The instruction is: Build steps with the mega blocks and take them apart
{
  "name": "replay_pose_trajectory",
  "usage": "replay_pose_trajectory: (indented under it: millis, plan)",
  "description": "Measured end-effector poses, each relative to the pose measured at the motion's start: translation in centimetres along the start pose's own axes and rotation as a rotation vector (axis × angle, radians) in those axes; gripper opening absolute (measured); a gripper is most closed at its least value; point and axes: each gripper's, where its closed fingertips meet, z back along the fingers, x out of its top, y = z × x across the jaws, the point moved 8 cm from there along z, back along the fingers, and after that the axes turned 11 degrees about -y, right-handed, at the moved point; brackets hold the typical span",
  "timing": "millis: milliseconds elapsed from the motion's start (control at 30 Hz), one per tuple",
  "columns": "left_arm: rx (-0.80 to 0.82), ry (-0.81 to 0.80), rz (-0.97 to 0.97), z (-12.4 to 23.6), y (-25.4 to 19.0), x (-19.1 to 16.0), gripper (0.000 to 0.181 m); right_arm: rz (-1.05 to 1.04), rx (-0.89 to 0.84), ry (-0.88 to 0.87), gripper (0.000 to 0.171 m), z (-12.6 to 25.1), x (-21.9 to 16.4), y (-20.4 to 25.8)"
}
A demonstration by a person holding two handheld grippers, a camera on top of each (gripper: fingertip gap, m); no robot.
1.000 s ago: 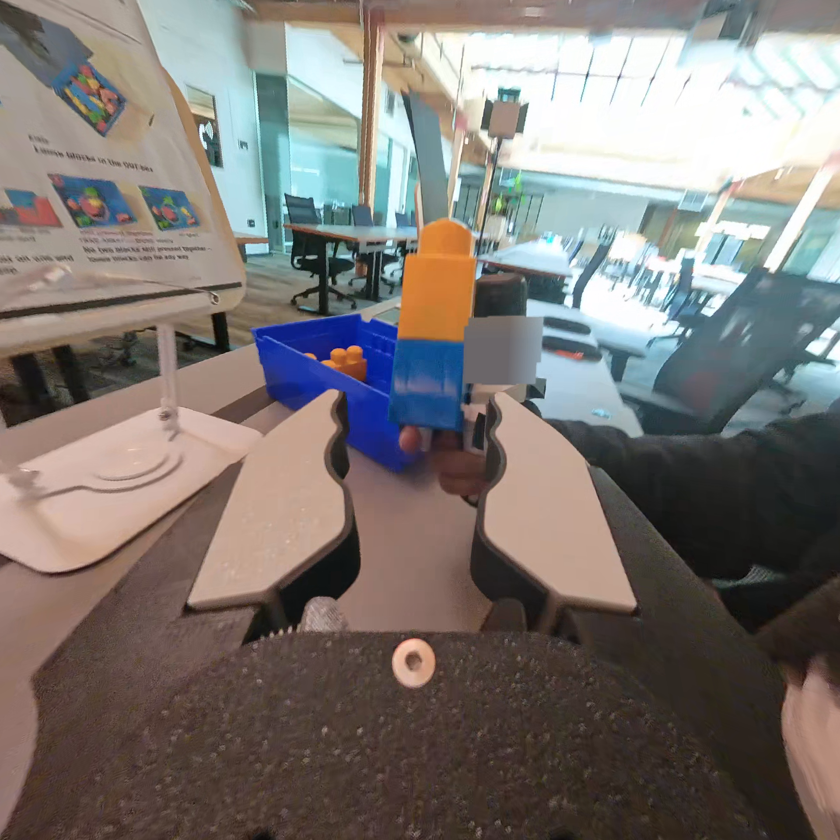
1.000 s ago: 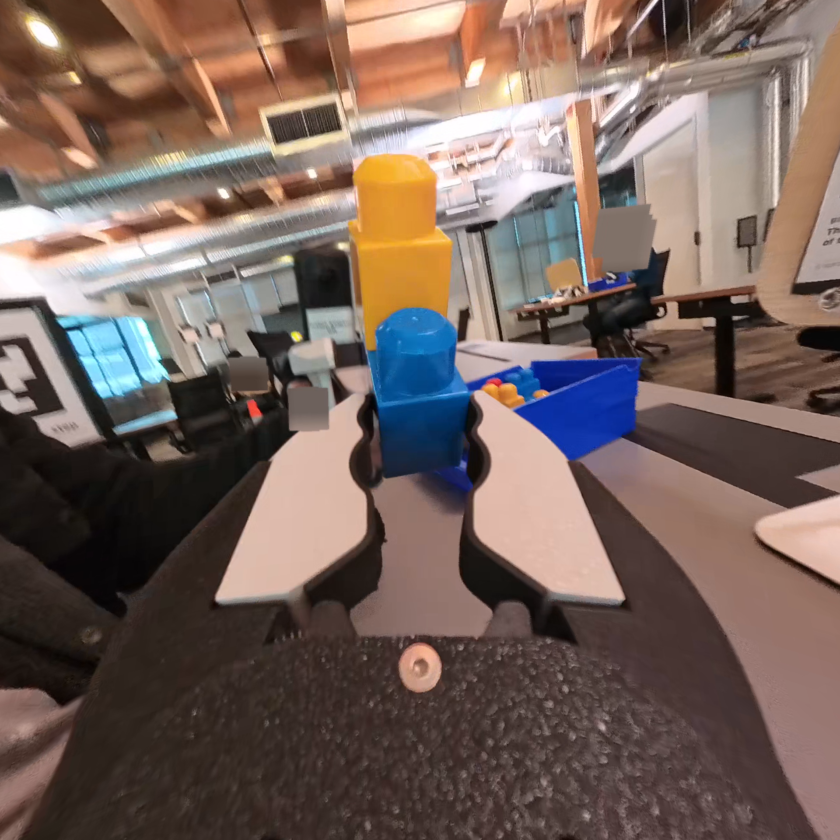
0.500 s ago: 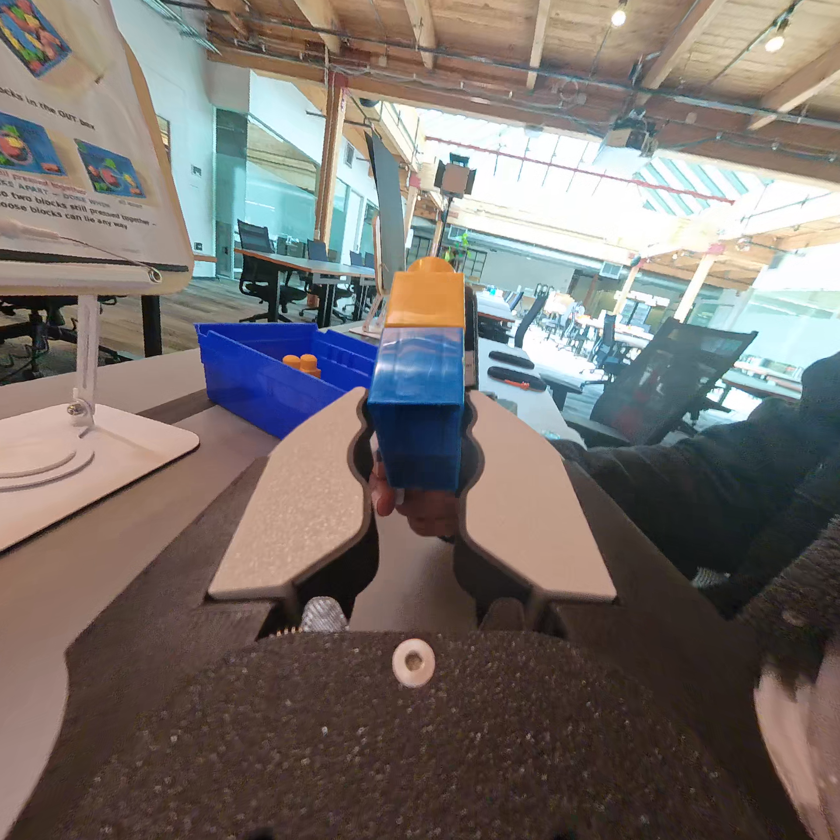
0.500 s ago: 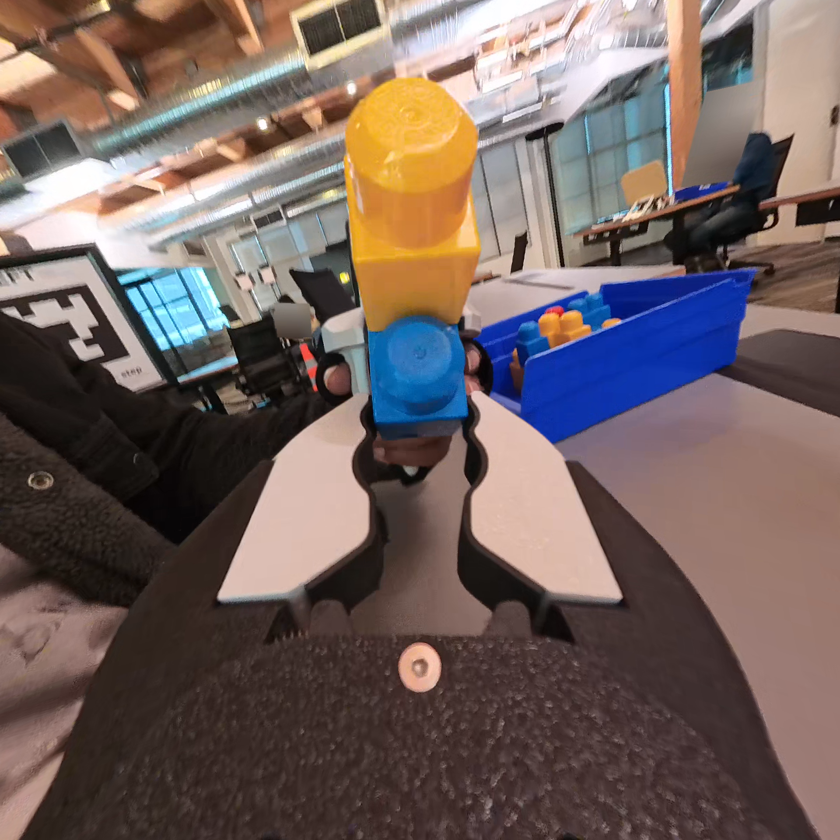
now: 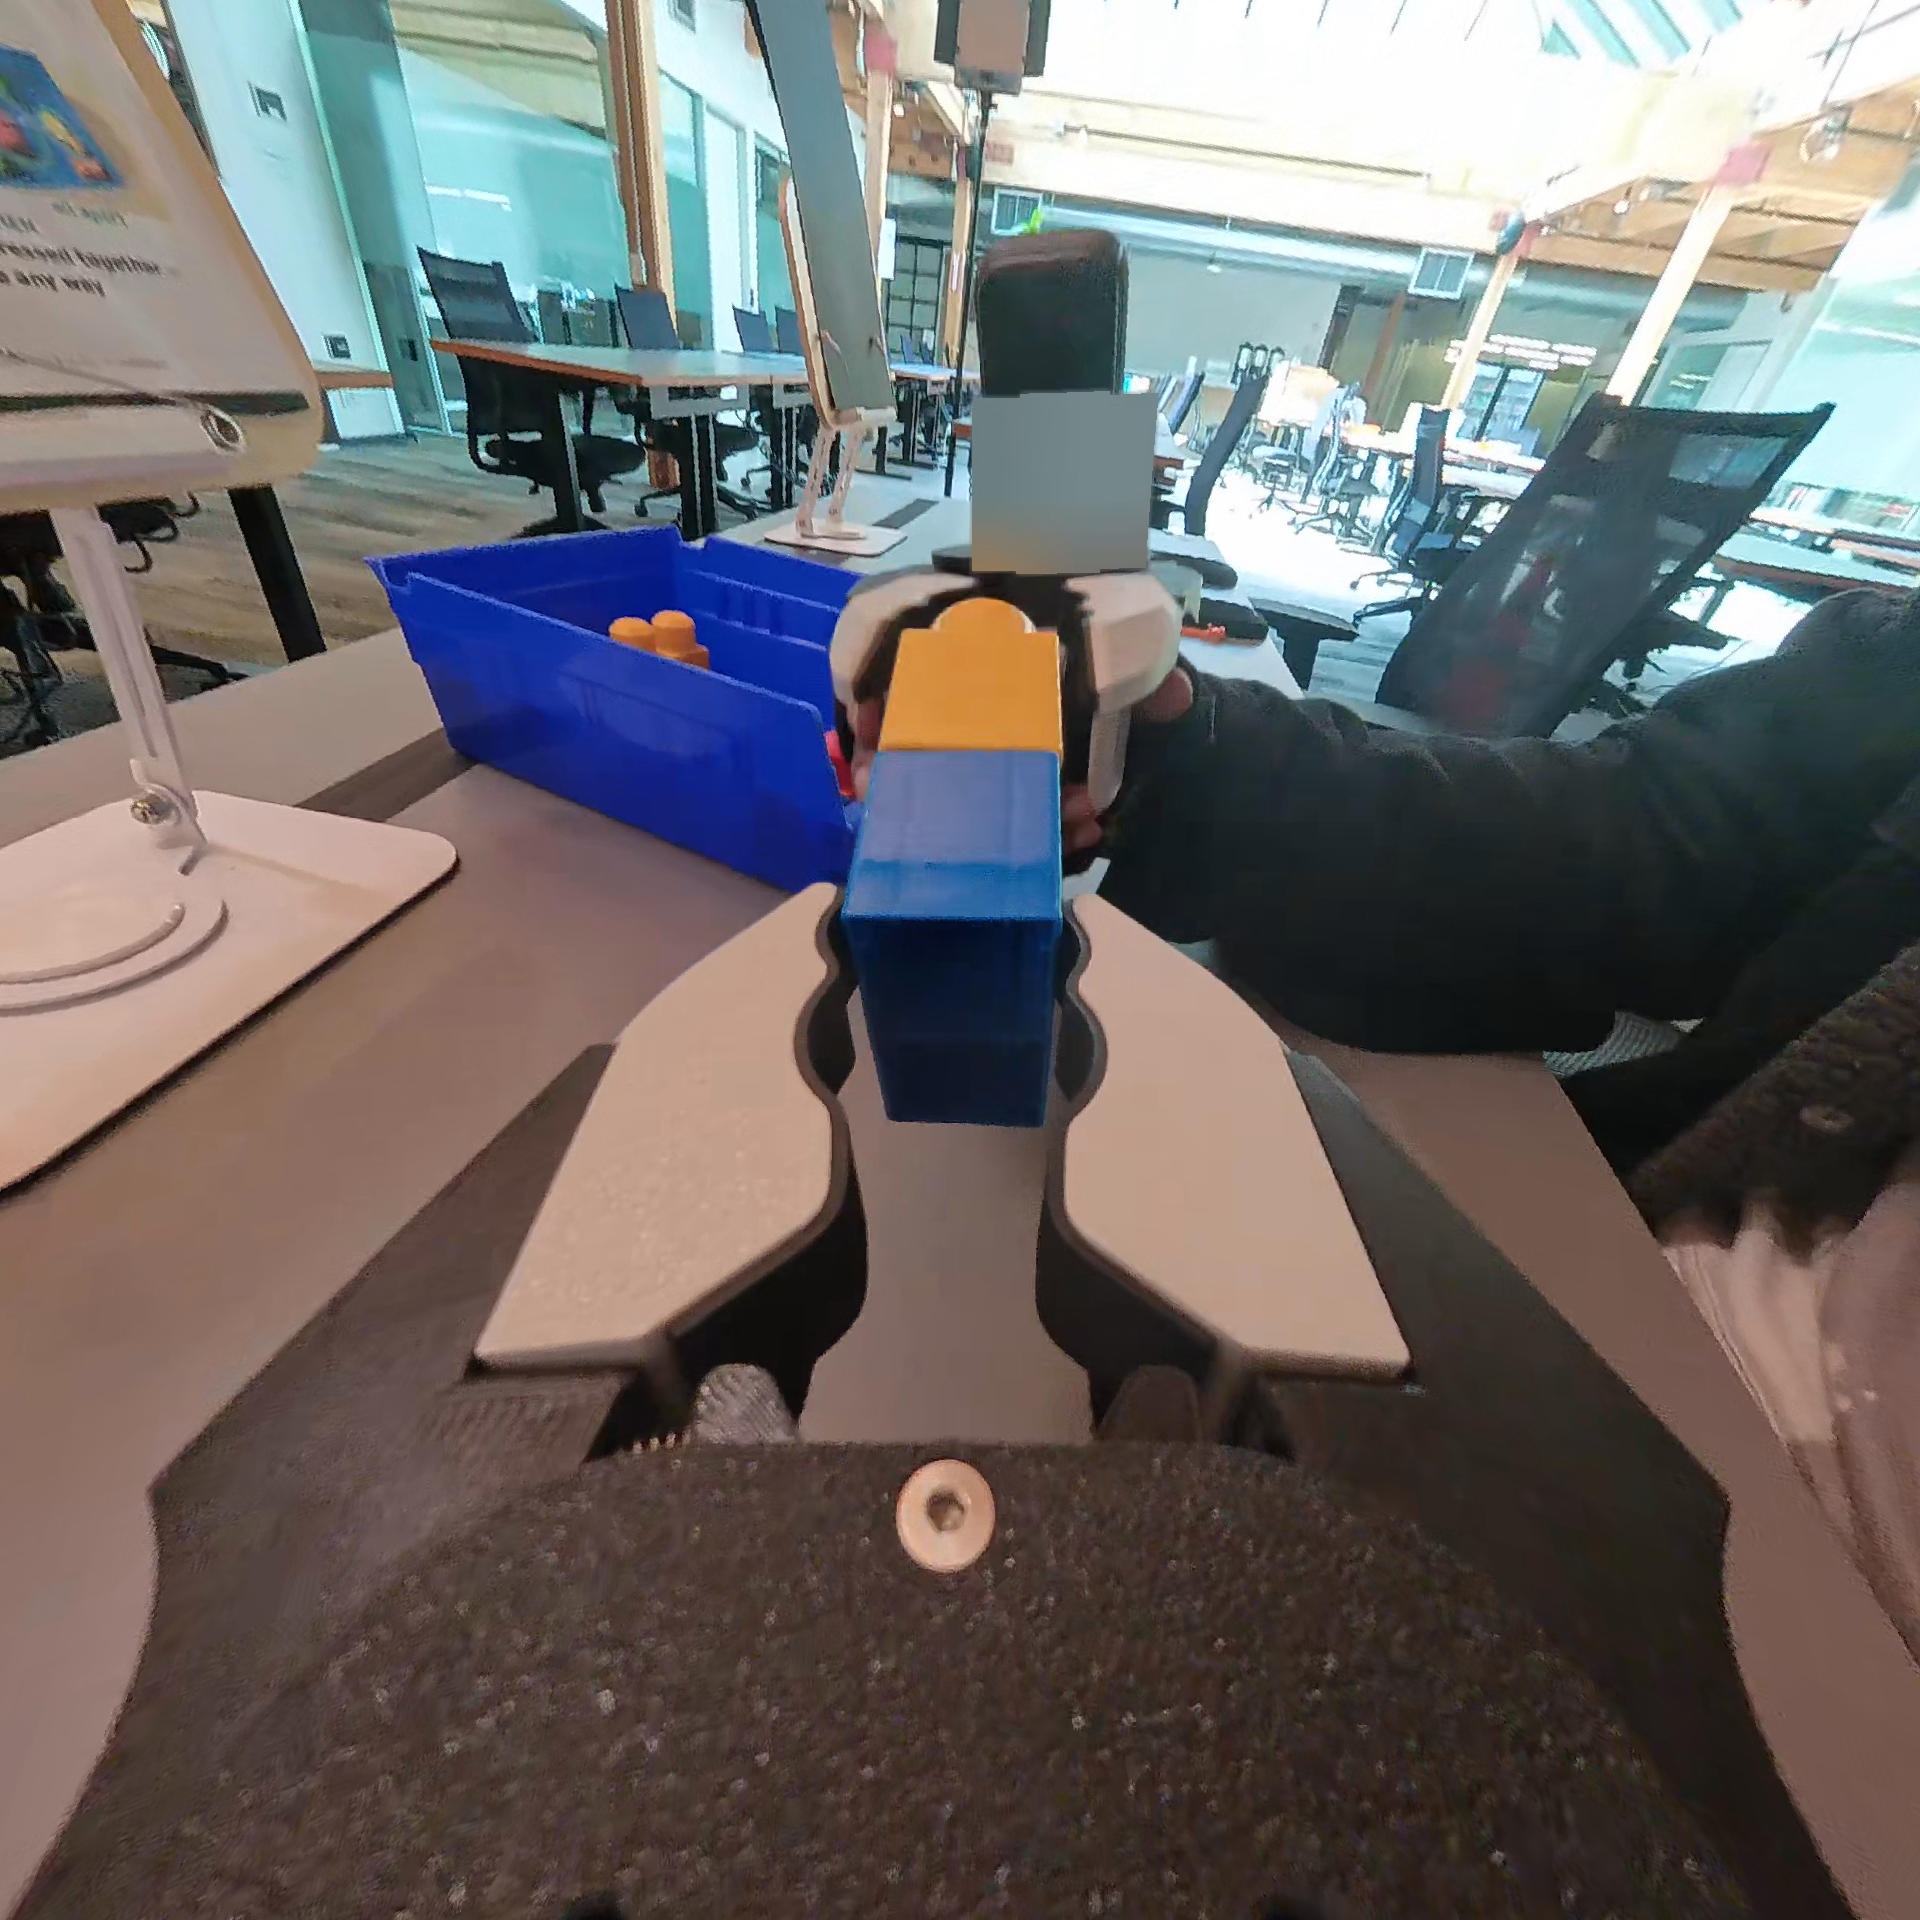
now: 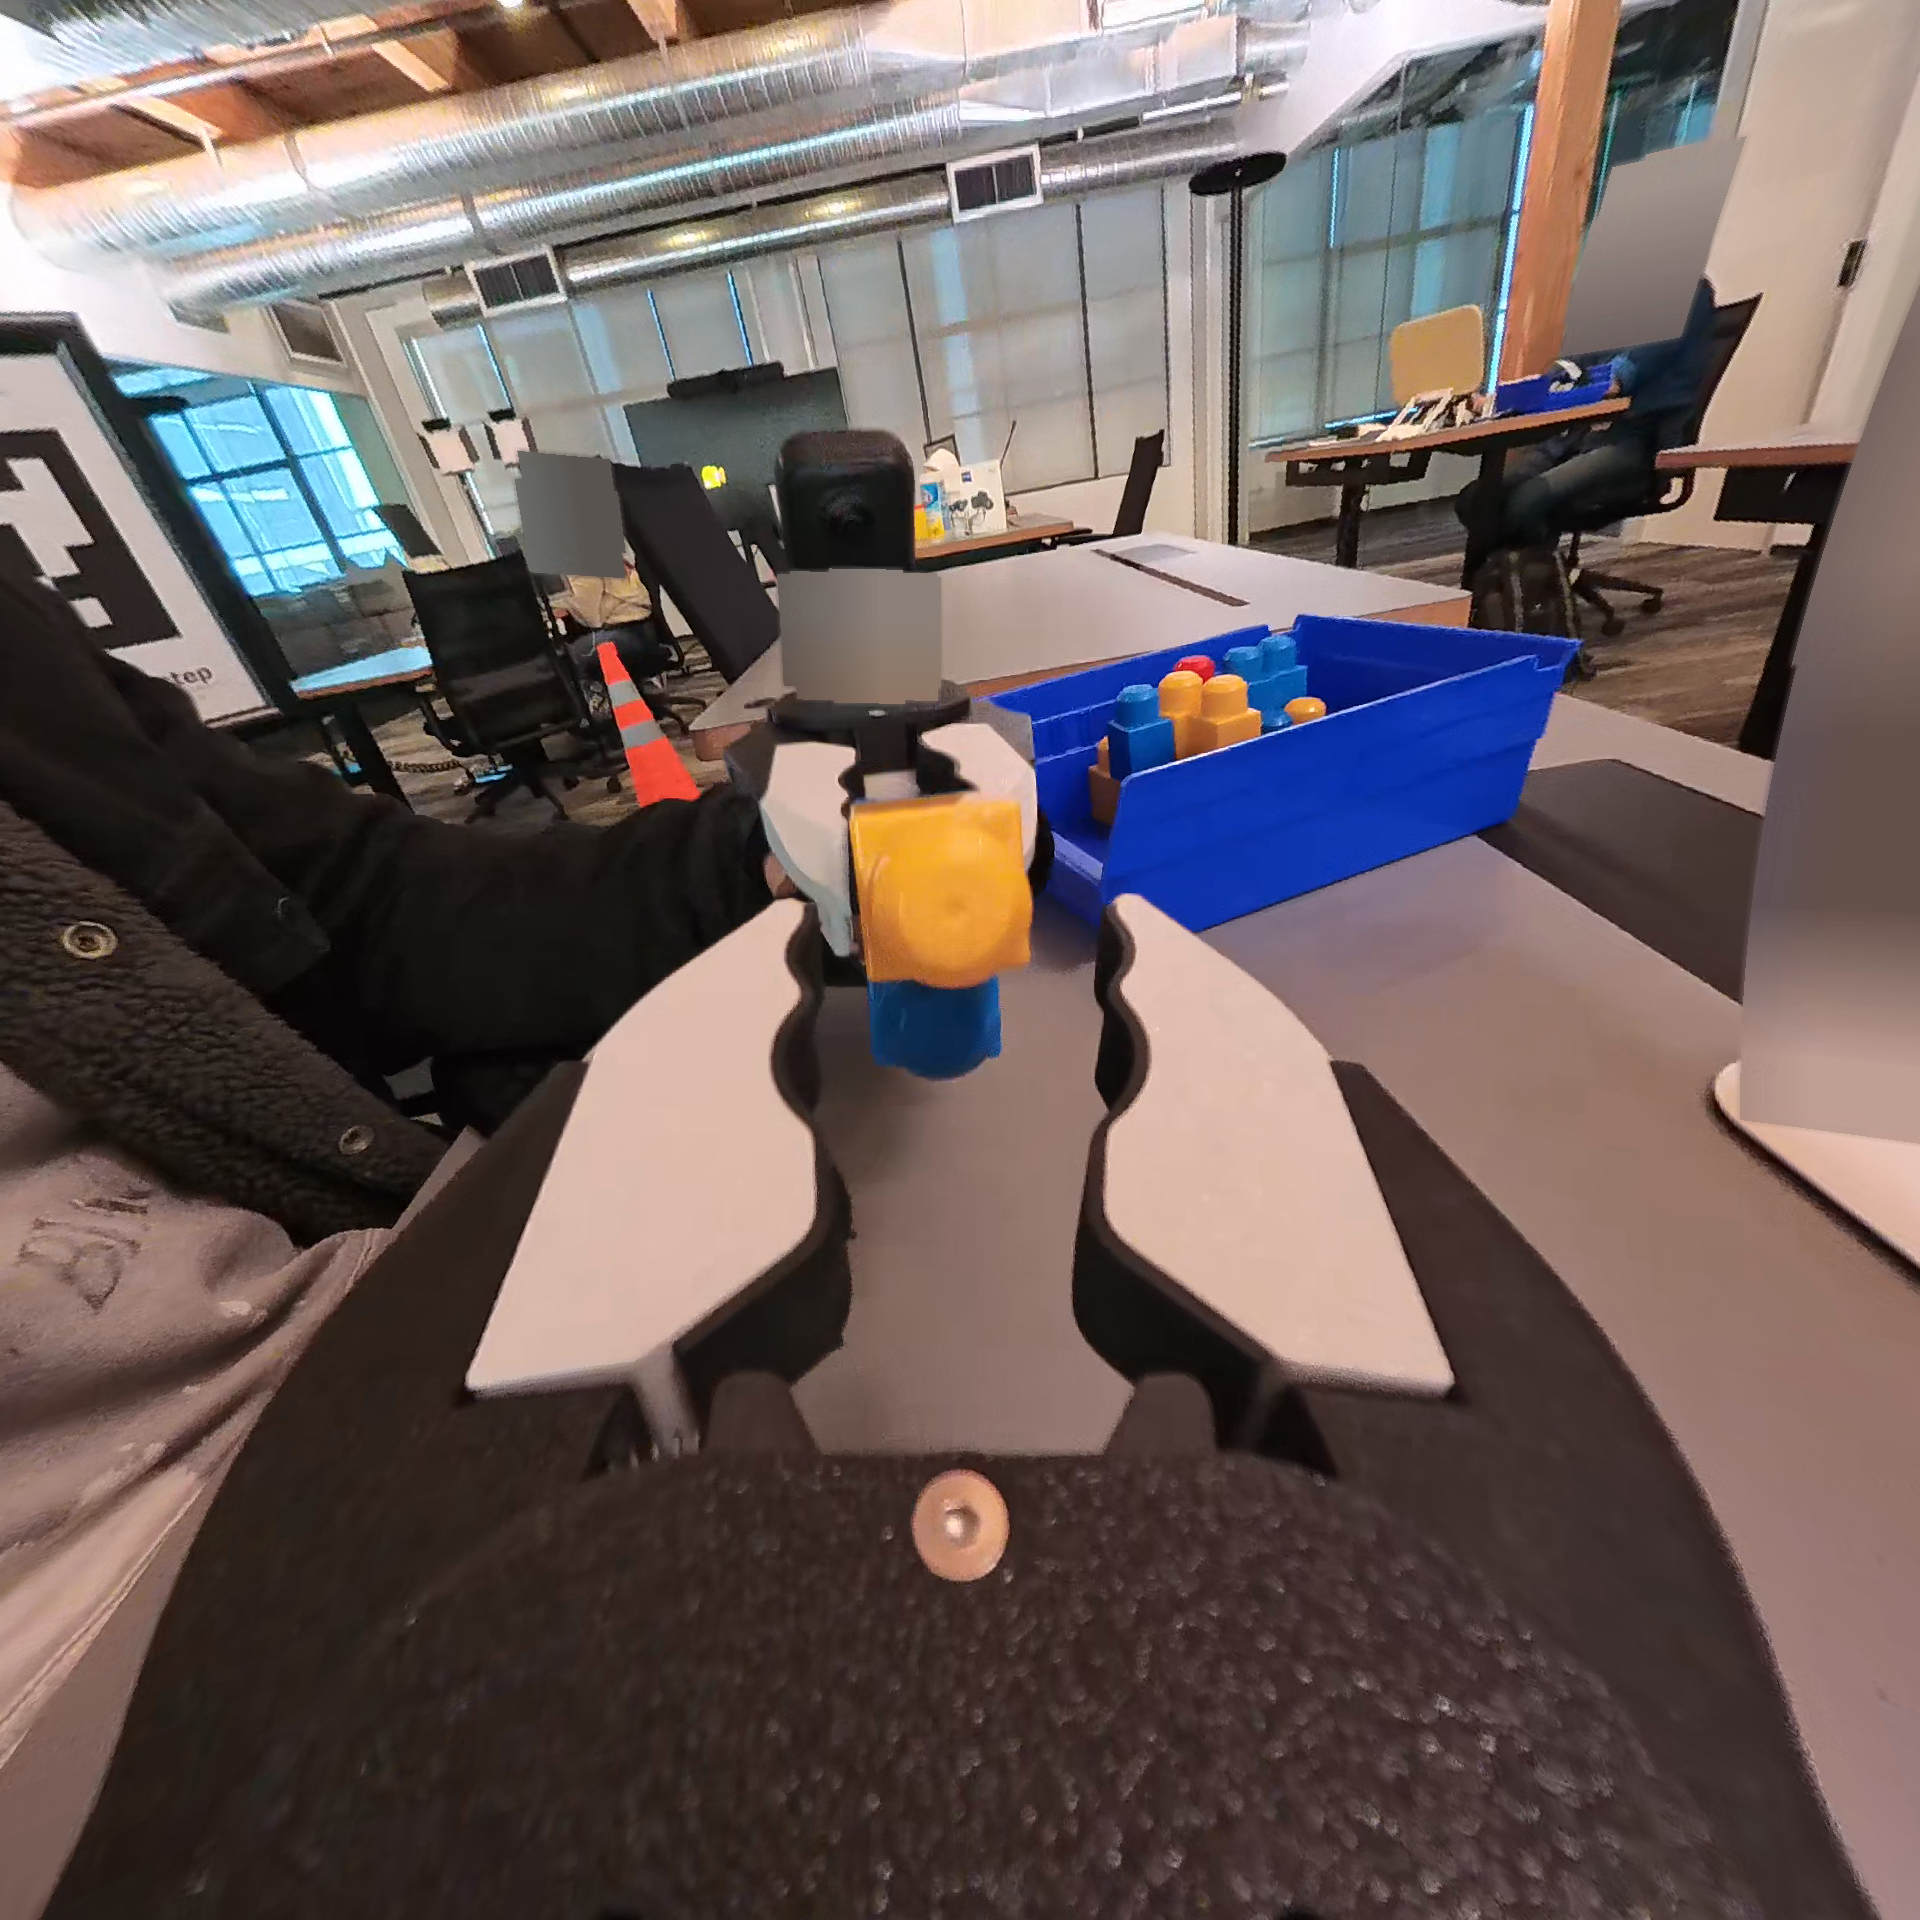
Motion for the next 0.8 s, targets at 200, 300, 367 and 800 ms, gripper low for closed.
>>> replay_pose_trajectory:
  millis: [200,300,367,800]
  plan:
    - [-0.015,0.012,0.021,-0.2,0.0,-0.6,0.036,-0.027,0.029,0.016,0.031,-0.2,-0.4,0.1]
    - [-0.026,0.012,0.024,-0.3,-0.1,-0.6,0.036,-0.044,0.045,0.02,0.03,-0.1,-0.2,0.2]
    - [-0.033,0.013,0.021,-0.3,-0.2,-0.5,0.036,-0.049,0.056,0.023,0.029,-0.1,-0.1,0.3]
    - [-0.081,0.022,-0.012,-0.7,-1.1,-0.2,0.036,-0.022,0.114,0.09,0.029,0.5,0.5,1.0]
